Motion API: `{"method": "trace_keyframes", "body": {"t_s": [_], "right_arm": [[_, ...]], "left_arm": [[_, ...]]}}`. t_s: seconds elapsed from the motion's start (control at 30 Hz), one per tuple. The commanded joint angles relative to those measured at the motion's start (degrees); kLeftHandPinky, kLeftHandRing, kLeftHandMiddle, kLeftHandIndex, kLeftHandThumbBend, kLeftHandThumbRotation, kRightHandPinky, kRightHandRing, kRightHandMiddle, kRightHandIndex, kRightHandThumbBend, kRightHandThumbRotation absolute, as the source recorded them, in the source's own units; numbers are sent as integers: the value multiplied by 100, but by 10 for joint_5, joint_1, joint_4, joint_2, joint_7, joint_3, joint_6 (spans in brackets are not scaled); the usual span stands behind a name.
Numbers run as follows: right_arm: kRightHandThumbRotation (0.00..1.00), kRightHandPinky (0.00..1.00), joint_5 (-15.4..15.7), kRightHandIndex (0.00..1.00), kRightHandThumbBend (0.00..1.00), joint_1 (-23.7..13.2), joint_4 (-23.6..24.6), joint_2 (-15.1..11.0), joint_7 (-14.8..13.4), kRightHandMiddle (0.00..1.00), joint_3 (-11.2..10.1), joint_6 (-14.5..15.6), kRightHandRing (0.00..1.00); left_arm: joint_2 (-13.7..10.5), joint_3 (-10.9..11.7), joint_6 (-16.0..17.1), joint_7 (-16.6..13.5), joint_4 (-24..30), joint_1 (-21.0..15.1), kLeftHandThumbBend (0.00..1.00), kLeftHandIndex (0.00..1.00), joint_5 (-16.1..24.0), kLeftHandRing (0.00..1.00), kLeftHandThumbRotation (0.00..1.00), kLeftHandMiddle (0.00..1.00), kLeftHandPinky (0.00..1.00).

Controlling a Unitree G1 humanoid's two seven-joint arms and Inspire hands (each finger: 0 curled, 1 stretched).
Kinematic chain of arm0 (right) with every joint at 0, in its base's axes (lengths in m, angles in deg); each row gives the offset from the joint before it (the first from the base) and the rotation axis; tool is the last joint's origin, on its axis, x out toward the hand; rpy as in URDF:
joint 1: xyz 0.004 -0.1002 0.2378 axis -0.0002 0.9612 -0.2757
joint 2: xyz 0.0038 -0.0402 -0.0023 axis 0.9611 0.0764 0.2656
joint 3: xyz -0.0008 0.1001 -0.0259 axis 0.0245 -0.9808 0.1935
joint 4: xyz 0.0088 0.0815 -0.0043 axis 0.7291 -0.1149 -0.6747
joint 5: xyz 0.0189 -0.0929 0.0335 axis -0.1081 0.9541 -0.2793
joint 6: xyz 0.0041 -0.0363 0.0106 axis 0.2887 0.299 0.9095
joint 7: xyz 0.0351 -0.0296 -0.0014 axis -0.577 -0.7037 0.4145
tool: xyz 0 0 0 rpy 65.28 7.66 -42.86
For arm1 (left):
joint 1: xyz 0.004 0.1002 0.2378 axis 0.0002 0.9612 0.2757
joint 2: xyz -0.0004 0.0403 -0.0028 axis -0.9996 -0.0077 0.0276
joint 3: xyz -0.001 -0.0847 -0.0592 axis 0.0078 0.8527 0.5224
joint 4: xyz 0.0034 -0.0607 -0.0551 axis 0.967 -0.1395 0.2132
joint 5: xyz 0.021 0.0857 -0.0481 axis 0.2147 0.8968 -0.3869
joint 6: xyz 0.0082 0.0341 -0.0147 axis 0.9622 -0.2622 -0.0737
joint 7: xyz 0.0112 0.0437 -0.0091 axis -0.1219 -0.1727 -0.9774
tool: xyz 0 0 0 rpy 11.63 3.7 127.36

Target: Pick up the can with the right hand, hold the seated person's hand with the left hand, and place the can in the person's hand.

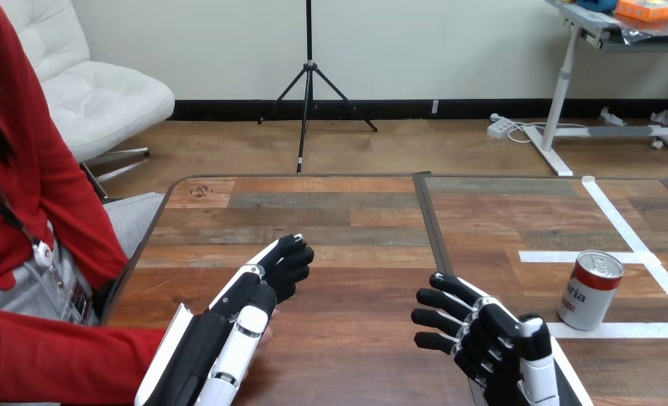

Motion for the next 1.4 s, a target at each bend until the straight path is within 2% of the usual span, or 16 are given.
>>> {"method": "trace_keyframes", "body": {"t_s": [0.0, 0.23, 0.53, 0.73, 1.13, 1.37], "right_arm": [[100, 75, 4, 81, 86, -50, 16, -10, 0, 82, -4, 5, 79], [98, 78, 15, 82, 87, -82, -4, -17, -3, 82, -15, 1, 81], [93, 80, 37, 84, 88, -138, -38, -33, -19, 84, -41, -7, 82], [94, 79, 60, 85, 90, -186, -72, -52, -36, 84, -65, -23, 82], [96, 81, 82, 87, 92, -277, -125, -93, -70, 86, -106, -19, 85], [96, 82, 91, 87, 93, -337, -171, -119, -97, 86, -129, -14, 85]], "left_arm": [[-2, 5, 4, 0, 15, -30, 24, 88, -5, 89, 98, 88, 91], [-3, 5, 4, 2, 12, -33, 24, 88, -5, 88, 98, 88, 90], [-6, 6, 0, 4, 11, -36, 25, 88, -6, 89, 100, 88, 91], [-6, 7, 3, 8, 8, -40, 25, 88, -10, 89, 100, 88, 92], [-3, 11, -4, 4, 12, -43, 26, 87, -3, 88, 100, 87, 90], [-3, 11, -13, 4, 16, -45, 27, 87, -4, 88, 99, 87, 89]]}}
